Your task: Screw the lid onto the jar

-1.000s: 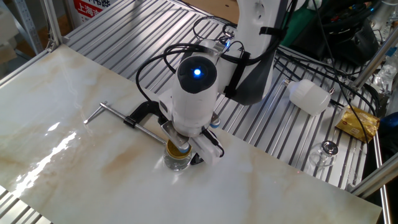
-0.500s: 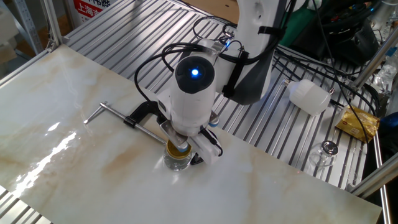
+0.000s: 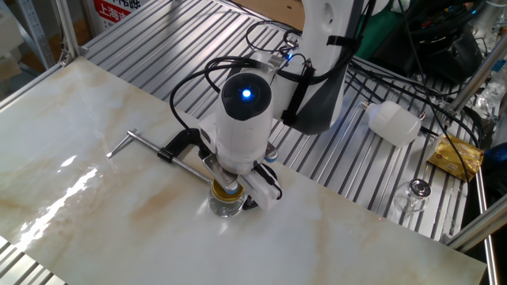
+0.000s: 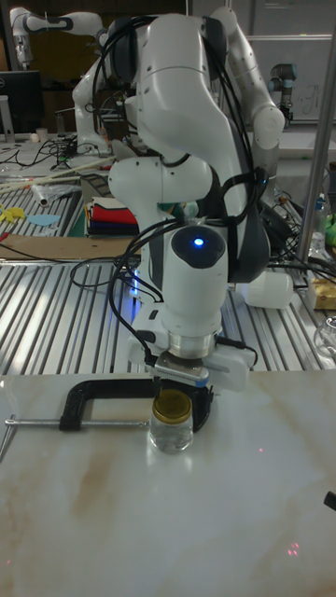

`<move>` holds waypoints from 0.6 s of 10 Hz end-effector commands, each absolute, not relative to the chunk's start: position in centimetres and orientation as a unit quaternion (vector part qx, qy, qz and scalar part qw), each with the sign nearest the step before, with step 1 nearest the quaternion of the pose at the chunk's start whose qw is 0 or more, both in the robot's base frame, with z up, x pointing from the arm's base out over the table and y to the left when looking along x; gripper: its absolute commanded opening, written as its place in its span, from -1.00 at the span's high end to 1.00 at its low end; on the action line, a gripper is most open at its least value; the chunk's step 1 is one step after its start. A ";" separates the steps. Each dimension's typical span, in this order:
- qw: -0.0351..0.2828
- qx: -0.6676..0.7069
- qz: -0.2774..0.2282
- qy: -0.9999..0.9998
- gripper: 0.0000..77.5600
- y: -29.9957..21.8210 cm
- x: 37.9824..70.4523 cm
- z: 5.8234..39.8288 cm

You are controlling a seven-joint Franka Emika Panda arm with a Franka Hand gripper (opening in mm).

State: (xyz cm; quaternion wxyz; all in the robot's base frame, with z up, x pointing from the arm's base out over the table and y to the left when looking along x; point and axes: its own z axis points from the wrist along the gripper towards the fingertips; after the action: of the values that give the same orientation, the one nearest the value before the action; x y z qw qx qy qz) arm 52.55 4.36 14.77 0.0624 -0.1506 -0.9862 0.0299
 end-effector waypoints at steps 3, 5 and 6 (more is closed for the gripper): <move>0.060 -0.150 0.029 -0.986 -1.00 4.1 52.8 14.5; 0.060 -0.148 0.029 -0.987 -1.00 4.0 52.9 14.4; 0.060 -0.148 0.029 -0.987 -1.00 4.0 52.9 14.4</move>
State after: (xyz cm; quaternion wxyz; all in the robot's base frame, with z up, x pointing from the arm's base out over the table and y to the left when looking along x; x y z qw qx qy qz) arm 52.87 4.07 14.45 0.0602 -0.1483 -0.9867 0.0290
